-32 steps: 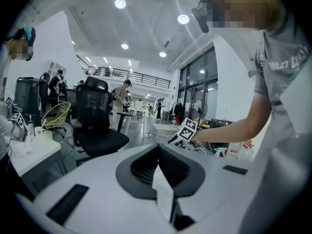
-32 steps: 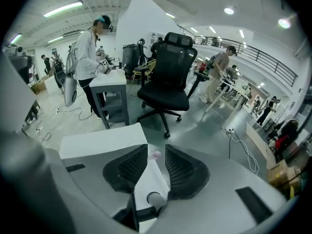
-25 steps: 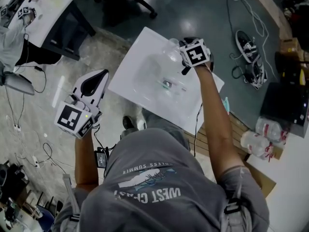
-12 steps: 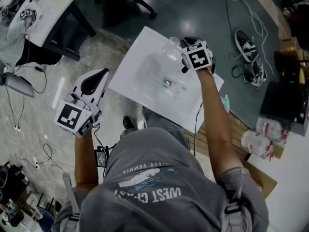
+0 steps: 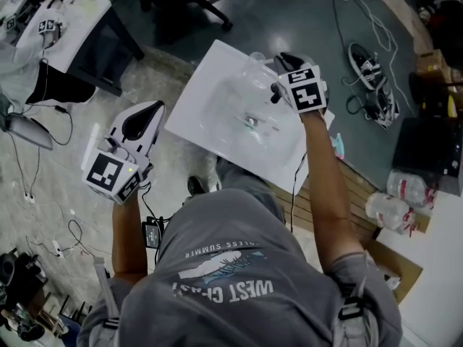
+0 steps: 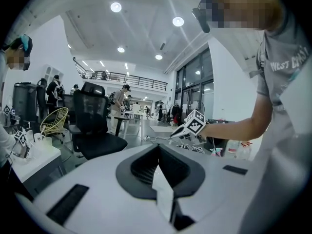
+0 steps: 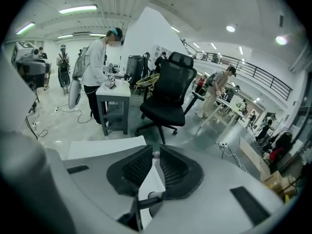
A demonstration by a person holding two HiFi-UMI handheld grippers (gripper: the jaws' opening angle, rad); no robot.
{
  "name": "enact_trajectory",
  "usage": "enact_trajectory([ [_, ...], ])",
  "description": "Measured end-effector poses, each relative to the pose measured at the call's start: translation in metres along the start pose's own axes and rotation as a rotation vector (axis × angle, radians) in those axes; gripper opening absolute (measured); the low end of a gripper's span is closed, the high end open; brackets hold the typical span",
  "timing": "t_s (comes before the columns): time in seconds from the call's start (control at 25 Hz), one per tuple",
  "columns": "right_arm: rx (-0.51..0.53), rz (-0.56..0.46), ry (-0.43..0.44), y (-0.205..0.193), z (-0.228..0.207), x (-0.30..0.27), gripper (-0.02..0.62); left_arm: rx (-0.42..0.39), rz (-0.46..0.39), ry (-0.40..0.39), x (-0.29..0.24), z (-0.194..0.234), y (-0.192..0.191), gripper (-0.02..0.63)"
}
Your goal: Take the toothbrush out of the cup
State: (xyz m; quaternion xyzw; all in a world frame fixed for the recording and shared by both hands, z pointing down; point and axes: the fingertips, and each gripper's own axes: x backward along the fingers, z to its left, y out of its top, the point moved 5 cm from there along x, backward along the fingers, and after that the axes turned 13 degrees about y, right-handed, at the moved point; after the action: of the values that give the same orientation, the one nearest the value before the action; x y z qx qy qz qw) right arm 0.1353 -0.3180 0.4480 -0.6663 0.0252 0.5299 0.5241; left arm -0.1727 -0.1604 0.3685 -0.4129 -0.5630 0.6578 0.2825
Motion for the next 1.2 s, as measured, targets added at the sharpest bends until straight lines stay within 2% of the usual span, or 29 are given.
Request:
enact_trajectory([
  [0.44, -0.007, -0.118, -0.039, 0.004, 0.025, 0.059, 0.06, -0.024, -0.017, -0.017, 0.022, -0.019, 0.01, -0.002],
  [1.2, -0.06, -0.135, -0.019, -0.045, 0.073, 0.108, 0.06, -0.067, -0.036, -0.031, 0.057, -0.048, 0.013, -0.002],
])
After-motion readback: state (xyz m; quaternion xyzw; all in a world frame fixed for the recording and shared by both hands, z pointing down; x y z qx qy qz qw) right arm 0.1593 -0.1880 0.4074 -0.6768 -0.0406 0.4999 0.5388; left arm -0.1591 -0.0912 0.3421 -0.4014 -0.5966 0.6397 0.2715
